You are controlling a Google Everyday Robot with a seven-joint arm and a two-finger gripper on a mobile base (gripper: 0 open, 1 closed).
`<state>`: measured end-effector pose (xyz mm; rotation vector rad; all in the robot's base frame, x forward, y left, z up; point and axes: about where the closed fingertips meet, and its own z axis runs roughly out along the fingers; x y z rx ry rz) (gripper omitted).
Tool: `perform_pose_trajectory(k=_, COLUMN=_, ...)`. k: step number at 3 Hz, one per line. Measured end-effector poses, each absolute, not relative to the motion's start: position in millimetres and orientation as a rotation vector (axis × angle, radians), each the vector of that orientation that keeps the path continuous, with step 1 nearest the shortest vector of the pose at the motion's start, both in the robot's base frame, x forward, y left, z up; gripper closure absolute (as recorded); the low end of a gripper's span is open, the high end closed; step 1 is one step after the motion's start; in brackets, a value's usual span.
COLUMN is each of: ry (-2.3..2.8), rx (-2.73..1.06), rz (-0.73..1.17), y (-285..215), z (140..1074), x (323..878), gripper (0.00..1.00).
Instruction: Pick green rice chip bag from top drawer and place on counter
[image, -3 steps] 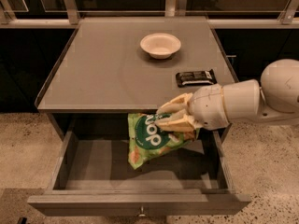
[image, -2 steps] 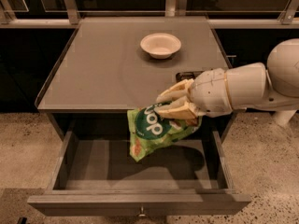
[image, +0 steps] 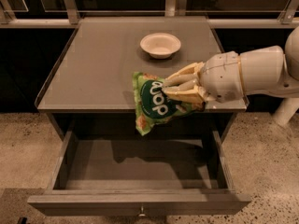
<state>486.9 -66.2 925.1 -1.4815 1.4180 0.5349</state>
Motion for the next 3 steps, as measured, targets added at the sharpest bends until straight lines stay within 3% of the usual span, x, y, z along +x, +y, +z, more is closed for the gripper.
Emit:
perform_pose_trajectory(k=1, ry=1.382, rx=-1.489, rz=0.610, y=-60.9, z=923.0, x=514.6, gripper=1.00)
perform_pose_trajectory(k=3, ry=1.267, rx=-1.587, rz=0.880, y=14.9, z=904.6, x=595.4, gripper=1.00)
